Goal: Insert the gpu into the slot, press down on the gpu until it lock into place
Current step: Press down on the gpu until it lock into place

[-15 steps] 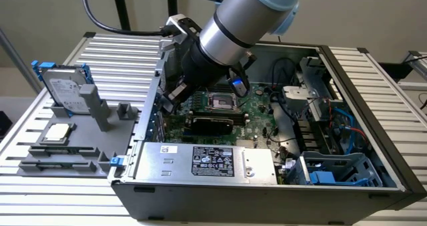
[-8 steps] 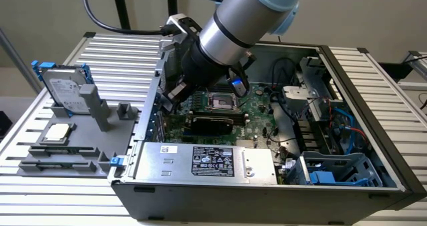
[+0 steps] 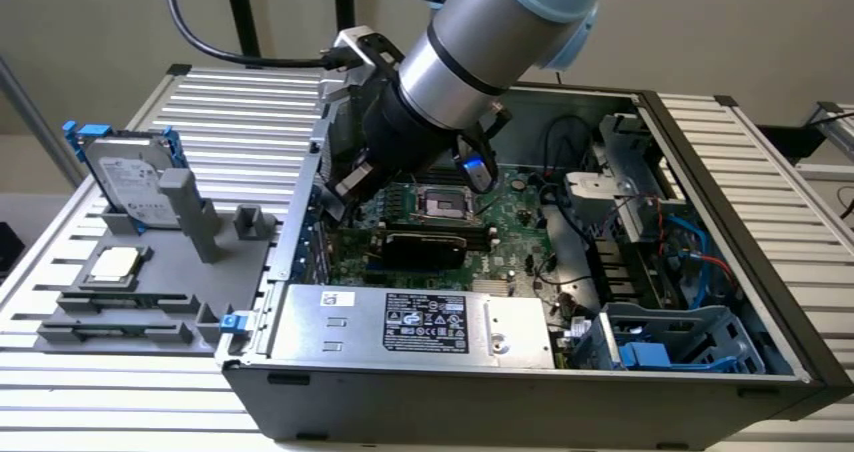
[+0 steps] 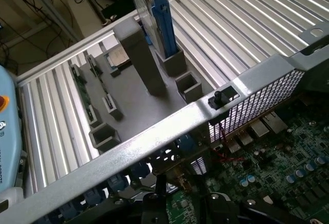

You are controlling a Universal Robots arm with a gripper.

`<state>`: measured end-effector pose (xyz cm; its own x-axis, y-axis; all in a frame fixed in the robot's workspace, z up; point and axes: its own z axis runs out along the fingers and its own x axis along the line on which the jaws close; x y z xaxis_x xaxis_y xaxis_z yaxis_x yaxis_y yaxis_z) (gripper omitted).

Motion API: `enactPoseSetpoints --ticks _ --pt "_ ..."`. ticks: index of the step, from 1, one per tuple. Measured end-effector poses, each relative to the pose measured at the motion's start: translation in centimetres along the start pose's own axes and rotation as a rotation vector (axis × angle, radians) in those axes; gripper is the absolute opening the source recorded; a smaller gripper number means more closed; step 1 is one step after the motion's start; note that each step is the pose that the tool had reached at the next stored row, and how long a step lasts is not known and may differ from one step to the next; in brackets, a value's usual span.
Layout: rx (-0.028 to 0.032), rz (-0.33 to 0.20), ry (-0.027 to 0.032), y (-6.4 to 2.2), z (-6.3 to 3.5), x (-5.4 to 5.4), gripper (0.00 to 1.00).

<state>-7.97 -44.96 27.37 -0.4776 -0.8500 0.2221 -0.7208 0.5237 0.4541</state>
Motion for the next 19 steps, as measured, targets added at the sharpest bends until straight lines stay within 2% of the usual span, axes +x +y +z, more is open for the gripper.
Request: enactPoseSetpoints --ticks 19 --pt "-0.0046 0.002 0.0020 0.13 -0.25 -0.09 0.33"
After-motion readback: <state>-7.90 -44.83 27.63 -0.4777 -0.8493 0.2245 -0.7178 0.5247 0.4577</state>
